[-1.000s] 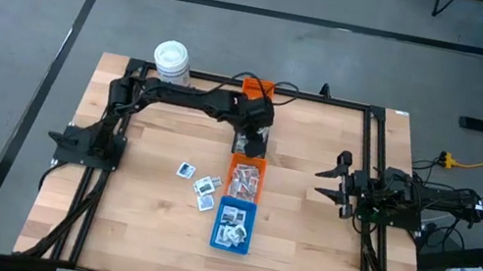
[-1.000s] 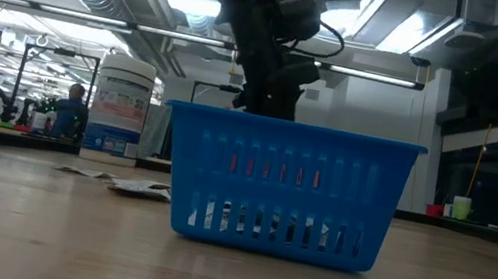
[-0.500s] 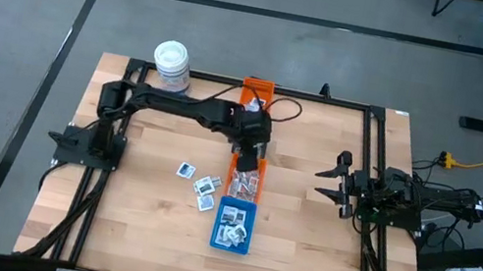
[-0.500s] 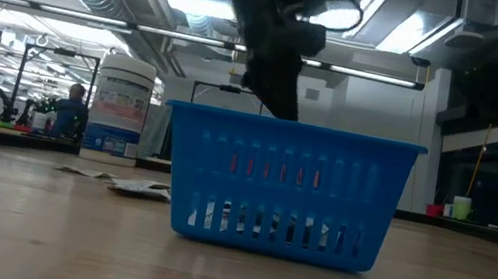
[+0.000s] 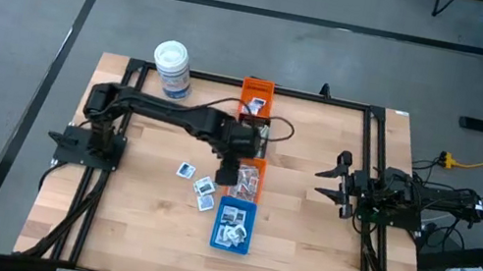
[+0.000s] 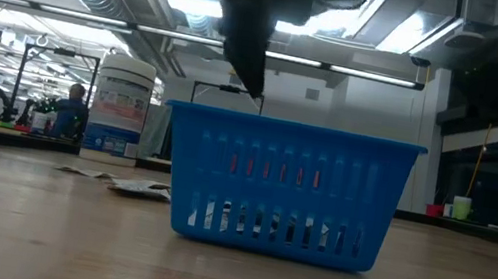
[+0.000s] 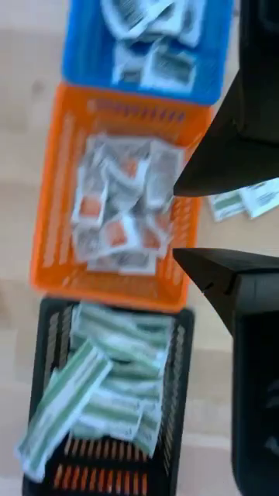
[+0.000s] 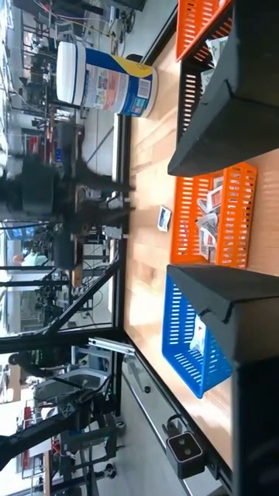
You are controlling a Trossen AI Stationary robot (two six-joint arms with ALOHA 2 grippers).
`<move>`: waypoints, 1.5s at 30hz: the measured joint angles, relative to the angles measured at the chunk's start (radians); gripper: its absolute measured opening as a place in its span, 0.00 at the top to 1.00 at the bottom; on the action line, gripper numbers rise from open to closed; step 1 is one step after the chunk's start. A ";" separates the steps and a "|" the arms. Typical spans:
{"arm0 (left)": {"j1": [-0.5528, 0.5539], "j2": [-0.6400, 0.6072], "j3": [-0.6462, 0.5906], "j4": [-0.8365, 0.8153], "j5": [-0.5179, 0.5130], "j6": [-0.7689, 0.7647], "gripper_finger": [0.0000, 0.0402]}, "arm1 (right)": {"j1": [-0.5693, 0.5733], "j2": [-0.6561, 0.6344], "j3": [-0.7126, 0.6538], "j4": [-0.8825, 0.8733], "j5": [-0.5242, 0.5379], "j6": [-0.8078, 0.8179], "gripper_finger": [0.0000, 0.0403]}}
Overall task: Pick & Place First Aid Supplies
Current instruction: Put the blue alcohol pad into the top orange bin
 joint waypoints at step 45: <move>-0.165 -0.278 -0.704 0.162 -0.017 0.012 0.58 | 0.000 0.000 0.000 0.000 0.000 0.000 0.52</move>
